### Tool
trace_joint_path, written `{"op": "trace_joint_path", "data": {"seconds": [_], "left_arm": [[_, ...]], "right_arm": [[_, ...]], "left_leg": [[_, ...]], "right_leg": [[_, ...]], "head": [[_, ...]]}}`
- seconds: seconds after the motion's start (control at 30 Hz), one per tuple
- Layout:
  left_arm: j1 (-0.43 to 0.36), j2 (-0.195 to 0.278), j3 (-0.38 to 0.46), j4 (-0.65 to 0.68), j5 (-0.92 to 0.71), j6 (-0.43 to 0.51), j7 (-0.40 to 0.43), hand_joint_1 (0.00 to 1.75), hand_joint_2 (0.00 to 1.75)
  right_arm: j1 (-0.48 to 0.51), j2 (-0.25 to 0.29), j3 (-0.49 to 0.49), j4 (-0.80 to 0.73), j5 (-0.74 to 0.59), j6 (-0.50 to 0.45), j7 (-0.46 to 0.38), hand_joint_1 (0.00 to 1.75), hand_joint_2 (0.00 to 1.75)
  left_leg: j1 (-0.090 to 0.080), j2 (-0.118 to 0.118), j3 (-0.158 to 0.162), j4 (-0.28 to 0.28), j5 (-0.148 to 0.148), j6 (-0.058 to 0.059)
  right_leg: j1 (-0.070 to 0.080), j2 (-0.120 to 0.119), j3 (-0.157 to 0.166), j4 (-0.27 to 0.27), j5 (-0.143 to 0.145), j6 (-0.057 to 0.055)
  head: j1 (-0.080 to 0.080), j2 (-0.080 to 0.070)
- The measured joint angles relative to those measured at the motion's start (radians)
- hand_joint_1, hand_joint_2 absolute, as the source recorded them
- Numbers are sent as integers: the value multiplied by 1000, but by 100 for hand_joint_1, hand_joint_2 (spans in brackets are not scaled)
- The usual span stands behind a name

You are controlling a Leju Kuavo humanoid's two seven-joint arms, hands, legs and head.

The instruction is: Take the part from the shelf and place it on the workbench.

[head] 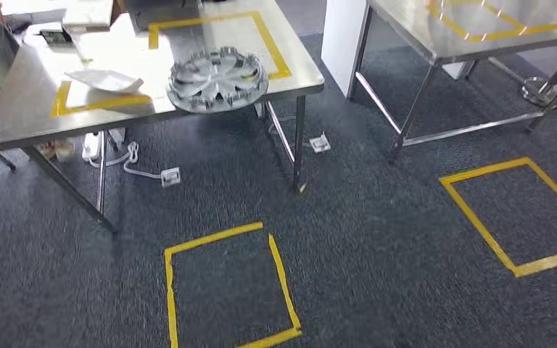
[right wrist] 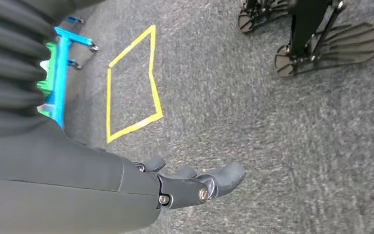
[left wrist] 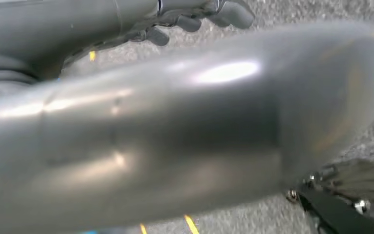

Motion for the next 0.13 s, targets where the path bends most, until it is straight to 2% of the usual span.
{"op": "trace_joint_path", "data": {"seconds": [0.03, 0.07, 0.1, 0.13], "left_arm": [[0, 0, 0, 0, 0, 0, 0, 0, 0], [-1, 0, 0, 0, 0, 0, 0, 0, 0], [-2, 0, 0, 0, 0, 0, 0, 0, 0], [-3, -1, 0, 1, 0, 0, 0, 0, 0]], "right_arm": [[0, 1, 0, 1, 0, 0, 0, 0, 175], [1, 1, 0, 2, 0, 0, 0, 0, 175], [3, 2, 0, 3, 0, 0, 0, 0, 175], [3, 2, 0, 4, 0, 0, 0, 0, 175]], "left_leg": [[0, 2, -9, 0, 10, 9], [1, 5, -19, 1, 21, 19], [2, 7, -32, 0, 35, 28], [3, 9, -39, -1, 42, 33]], "right_leg": [[-2, 0, -1, -3, 6, 7], [-3, 2, -7, 3, -7, 13], [-5, 3, -16, 24, -40, 18], [-6, 4, -21, 35, -59, 19]], "head": [[-3, 0], [-5, 0], [-5, 0], [-5, 0]]}}
